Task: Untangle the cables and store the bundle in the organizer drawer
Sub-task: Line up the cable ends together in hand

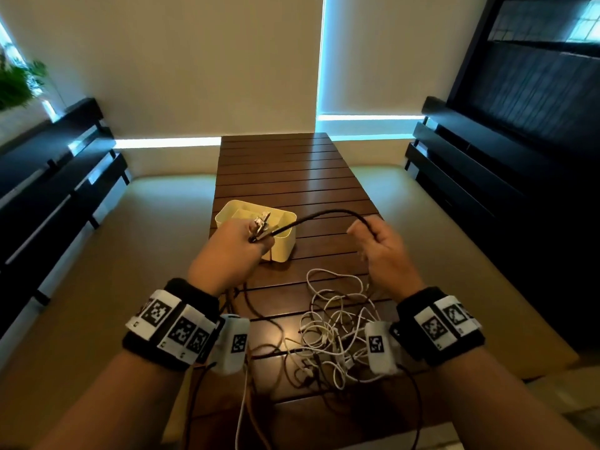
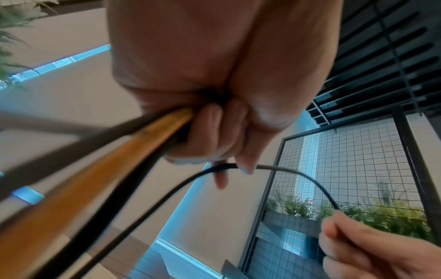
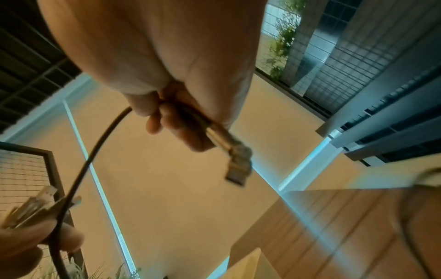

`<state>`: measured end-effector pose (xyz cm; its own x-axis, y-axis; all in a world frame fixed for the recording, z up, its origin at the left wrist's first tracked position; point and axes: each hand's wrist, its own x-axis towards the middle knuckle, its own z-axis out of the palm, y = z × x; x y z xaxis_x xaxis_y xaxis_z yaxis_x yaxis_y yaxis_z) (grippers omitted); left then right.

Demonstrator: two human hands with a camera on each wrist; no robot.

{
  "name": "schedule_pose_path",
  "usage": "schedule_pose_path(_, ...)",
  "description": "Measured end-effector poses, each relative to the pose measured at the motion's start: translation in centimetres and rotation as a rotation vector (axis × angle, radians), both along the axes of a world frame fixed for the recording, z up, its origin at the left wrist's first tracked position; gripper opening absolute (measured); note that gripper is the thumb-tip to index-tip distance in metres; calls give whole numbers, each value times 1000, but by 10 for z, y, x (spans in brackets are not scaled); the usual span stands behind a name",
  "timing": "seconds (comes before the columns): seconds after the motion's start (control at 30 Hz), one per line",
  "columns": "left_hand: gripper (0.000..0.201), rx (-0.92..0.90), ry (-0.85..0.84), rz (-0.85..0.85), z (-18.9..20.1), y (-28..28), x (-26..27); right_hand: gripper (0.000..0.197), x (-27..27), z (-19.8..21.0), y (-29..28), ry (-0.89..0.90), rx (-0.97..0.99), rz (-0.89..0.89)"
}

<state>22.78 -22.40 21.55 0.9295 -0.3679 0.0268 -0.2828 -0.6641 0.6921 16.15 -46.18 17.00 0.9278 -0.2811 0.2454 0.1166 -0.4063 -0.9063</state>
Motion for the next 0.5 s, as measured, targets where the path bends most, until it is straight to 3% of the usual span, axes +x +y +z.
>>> schedule_pose_path(0.13, 18, -205, -115, -19, 5, -4, -11, 17, -2, 14, 4, -7, -106, 44)
schedule_pose_path(0.23, 9, -260, -167, -164, 7, -15, -20, 17, -7, 14, 17, 28, -142, 99)
schedule_pose_path(0.43, 17, -206, -88, -379, -2, -23, -18, 25, -24, 21, 29, 44, 224, 232)
schedule_pose_path(0.5, 23, -184, -25, -439, -4, -23, -21, 23, -33, 24, 26, 51, 260, 241)
